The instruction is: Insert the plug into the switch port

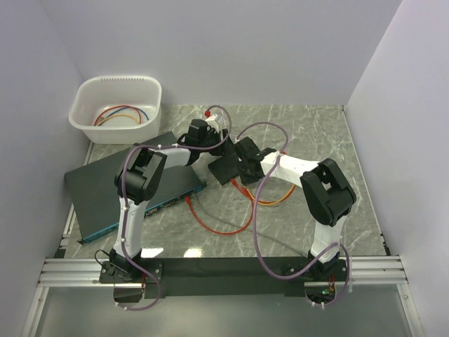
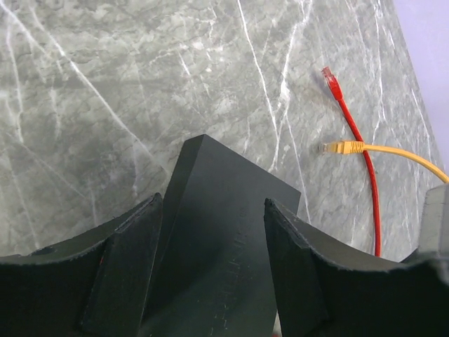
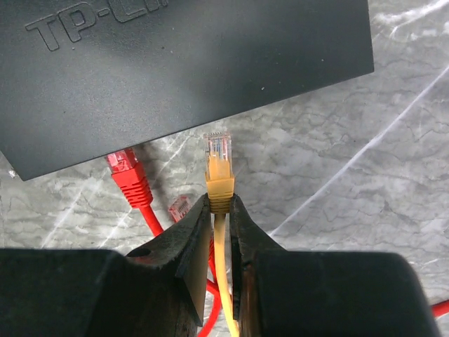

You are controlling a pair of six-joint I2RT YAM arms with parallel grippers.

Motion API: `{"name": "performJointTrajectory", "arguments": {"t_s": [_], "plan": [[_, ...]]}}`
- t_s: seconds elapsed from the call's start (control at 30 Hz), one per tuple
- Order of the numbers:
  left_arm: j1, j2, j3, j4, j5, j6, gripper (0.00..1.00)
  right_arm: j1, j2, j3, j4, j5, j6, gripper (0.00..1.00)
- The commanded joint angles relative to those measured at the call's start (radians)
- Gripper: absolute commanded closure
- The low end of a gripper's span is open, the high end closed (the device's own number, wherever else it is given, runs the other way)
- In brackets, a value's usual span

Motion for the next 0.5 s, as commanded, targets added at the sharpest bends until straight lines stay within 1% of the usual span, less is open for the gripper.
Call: {"name": "performJointTrajectory", "arguments": {"t_s": [0.0, 0.23, 0.33, 0.47], "plan": [[-0.012, 0.010, 0.037, 0.010, 0.027, 0.037, 0.35, 0.005, 0.030, 0.051, -0.013, -0.011, -0.013, 1.00], [-0.031, 0.009, 0.043, -0.026, 0.002, 0.080, 0.36, 0.006, 0.085, 0.088, -0.049, -0.014, -0.010, 1.00], [-0.032, 0.018, 0.045, -0.036, -0.003, 0.088, 0.36, 0.005, 0.085, 0.096, -0.048, -0.037, -0.010, 1.00], [-0.032, 0.032, 0.051, -0.046, -0.001, 0.096, 0.36, 0.005, 0.100, 0.133, -0.069, -0.019, -0.015, 1.00]]}}
